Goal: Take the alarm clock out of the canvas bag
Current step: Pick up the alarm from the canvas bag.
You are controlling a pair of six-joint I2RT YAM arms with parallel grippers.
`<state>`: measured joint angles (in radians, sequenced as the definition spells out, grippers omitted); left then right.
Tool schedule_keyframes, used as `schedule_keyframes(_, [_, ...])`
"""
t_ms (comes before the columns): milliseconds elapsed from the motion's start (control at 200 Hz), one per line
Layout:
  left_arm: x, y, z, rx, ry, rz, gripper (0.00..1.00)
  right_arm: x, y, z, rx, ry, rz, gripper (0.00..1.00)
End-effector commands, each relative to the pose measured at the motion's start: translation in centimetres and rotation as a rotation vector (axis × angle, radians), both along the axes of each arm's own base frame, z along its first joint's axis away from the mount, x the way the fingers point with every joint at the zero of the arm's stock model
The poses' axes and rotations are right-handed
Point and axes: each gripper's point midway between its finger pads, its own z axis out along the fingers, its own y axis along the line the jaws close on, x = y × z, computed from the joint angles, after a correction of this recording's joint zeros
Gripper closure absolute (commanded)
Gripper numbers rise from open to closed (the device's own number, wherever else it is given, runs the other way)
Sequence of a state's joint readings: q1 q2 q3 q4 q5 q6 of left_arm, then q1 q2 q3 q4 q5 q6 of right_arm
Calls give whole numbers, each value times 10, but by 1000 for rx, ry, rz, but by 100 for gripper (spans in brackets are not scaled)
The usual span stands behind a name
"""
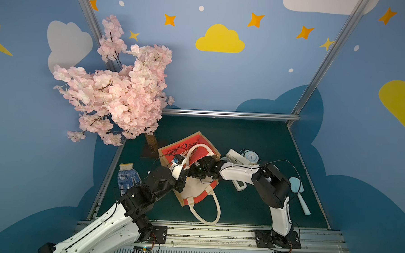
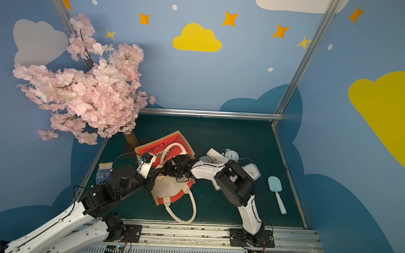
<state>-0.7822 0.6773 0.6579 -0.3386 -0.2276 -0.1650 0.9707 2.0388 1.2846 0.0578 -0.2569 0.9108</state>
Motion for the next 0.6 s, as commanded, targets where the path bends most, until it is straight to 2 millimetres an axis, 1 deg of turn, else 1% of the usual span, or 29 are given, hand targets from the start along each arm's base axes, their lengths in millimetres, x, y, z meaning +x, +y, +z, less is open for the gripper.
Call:
schedule_keyframes(0, [2, -2, 7, -24, -10, 5, 89, -9, 7, 26, 70, -9, 15, 45])
schedule_keyframes(245, [5, 0, 1, -4, 5, 32, 89, -12, 10, 56, 129, -34, 20, 43])
schedule_keyframes(400, [8, 1, 0, 9, 10, 43, 90, -9, 12, 58, 147, -25, -2, 44])
schedule_keyframes(511, [8, 4, 0, 11, 5, 58, 90, -7, 12, 60, 182, -3, -42, 39])
schedule_keyframes(591, [8, 6, 1, 8, -1, 71, 90, -5, 11, 59, 196, 19, -78, 38])
